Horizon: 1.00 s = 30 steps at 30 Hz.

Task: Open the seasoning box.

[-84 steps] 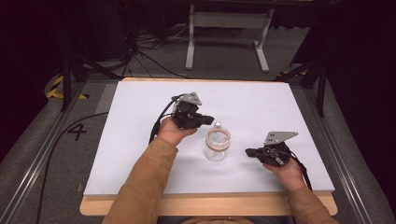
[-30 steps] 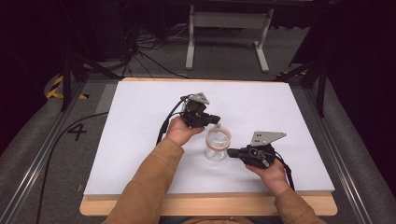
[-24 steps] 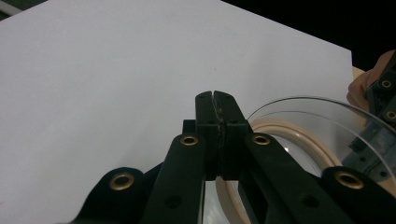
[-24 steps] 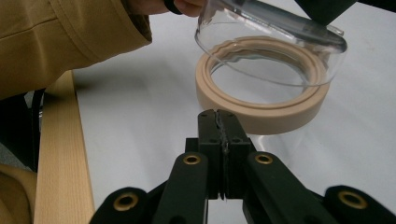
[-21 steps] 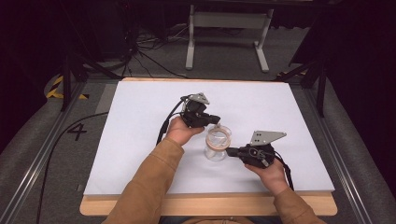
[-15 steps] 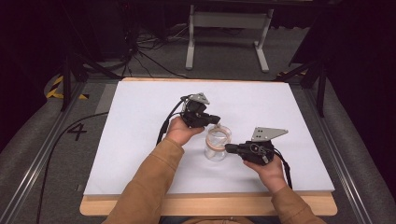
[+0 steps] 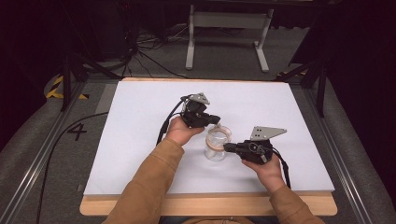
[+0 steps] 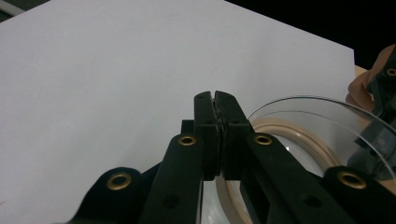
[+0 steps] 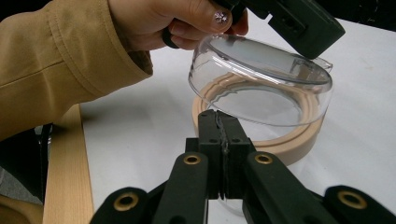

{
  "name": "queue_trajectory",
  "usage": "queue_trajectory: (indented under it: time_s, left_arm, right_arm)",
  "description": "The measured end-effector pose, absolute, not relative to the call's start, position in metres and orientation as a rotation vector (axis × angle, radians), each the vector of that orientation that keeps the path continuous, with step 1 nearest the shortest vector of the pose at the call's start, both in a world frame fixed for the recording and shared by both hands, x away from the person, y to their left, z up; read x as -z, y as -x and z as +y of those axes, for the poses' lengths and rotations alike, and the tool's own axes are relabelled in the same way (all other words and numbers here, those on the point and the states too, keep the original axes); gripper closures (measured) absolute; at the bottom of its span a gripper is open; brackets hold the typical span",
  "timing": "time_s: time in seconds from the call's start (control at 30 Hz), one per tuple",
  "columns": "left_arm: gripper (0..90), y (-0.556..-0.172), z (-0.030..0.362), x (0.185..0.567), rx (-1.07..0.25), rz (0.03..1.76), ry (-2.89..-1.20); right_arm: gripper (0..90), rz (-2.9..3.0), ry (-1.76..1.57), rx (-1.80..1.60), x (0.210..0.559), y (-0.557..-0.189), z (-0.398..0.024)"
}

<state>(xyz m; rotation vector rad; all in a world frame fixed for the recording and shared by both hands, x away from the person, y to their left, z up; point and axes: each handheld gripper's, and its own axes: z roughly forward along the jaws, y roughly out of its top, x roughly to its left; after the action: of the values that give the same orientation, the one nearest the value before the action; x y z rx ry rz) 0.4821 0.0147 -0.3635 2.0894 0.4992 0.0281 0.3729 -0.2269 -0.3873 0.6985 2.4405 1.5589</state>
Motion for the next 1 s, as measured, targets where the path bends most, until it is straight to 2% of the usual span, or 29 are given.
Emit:
queue_trajectory:
  time_s: [0.03,0.63,1.0]
  left_arm:
    - [83.4,-0.482,0.015,0.363,-0.048,0.514,-2.103]
    - [82.6,-0.452,0.081,0.349,-0.124,0.630,-2.060]
    - [80.1,-0.427,0.122,0.349,-0.083,0.690,-2.096]
  right_arm:
    - [89.5,2.441,-0.698,-1.558,0.387,-0.373,-0.227]
    - [89.5,2.436,-0.579,-1.545,0.365,-0.389,-0.224]
    - [89.5,2.418,-0.541,-1.572,0.352,-0.405,-0.225]
